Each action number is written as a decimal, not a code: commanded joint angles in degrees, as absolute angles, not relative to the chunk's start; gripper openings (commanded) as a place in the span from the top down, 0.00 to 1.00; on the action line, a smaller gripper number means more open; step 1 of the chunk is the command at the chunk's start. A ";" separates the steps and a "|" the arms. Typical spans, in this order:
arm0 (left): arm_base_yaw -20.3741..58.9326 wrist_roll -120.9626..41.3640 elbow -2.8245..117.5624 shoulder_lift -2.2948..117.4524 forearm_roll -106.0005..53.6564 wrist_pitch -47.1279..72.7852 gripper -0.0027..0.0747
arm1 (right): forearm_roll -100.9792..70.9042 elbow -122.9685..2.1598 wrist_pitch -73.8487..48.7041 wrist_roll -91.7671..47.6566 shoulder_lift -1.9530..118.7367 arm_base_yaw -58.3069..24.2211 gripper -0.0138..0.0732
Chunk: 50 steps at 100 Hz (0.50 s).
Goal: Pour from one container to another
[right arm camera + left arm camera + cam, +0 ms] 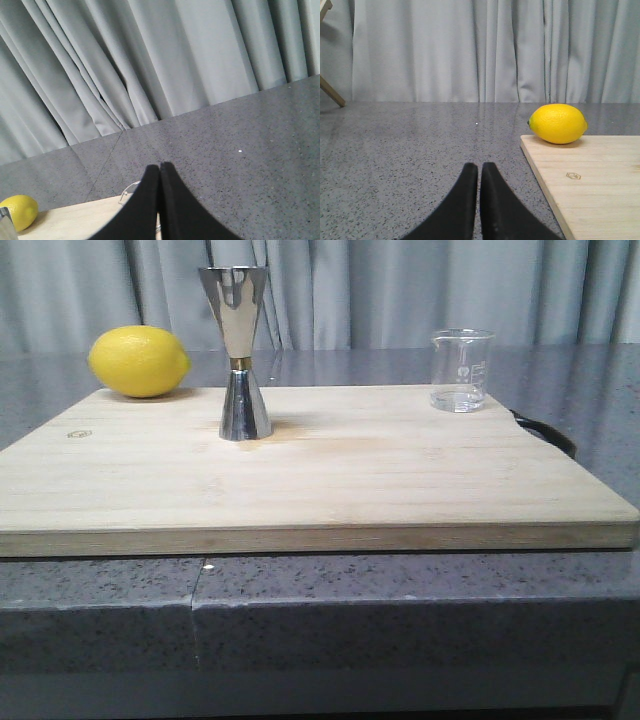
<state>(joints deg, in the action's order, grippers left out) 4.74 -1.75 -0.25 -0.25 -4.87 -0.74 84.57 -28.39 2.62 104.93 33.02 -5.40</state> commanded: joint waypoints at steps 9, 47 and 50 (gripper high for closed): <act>4.55 -1.04 -2.26 -1.67 -4.78 -4.70 0.99 | 85.15 -29.91 2.72 104.68 33.06 -5.51 0.92; 4.55 -1.04 -2.26 -1.67 -4.78 -4.70 0.99 | 63.18 -27.86 -1.48 82.87 33.06 -5.51 0.92; 4.55 -1.04 -2.26 -1.67 -4.78 -4.70 0.99 | 56.12 -27.38 -0.74 71.93 33.06 -5.51 0.92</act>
